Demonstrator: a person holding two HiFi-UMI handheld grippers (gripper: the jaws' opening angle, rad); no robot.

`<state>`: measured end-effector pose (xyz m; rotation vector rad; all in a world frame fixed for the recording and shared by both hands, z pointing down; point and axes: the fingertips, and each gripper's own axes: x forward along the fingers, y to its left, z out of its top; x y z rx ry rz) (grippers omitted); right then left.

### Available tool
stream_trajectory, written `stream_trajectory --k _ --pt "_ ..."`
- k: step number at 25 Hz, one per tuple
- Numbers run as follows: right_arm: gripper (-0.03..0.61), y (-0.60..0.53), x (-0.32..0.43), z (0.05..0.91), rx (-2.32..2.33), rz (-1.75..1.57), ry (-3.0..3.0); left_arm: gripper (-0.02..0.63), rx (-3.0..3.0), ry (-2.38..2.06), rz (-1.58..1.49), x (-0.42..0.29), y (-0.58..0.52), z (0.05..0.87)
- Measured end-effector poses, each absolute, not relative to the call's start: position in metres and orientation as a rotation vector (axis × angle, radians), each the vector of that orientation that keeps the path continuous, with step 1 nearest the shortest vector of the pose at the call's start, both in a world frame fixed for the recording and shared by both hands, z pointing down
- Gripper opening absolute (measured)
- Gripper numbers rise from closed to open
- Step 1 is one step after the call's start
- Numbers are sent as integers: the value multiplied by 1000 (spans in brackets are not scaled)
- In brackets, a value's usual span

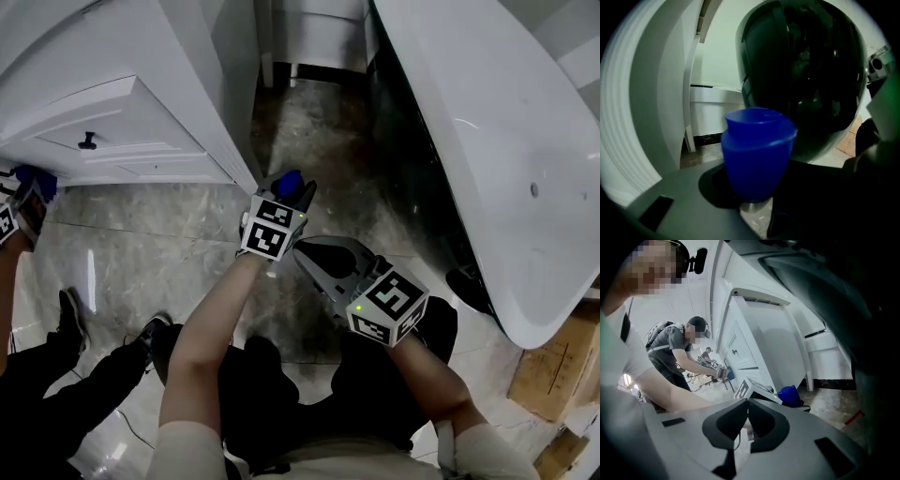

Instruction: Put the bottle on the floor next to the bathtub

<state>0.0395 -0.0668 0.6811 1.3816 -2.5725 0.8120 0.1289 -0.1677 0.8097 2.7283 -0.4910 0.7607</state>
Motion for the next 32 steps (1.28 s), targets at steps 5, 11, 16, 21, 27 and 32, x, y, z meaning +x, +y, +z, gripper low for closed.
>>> stream_trajectory --k 5,11,16,21,27,32 --pt "28 -65 39 689 1378 813 -2580 184 2704 -518 758 139 -177 837" --pt "28 -65 42 689 1390 833 -2580 186 2663 -531 805 150 -174 877" --pt "28 -56 48 691 1411 830 -2544 186 2662 -504 862 162 -169 901" --pt "28 -44 56 702 1447 820 -2471 187 2661 -505 896 174 -174 924" --pt "28 -31 66 710 1482 793 -2398 187 2654 -526 900 191 -177 945" --pt "28 -28 67 714 1485 786 -2371 187 2658 -552 906 198 -180 960"
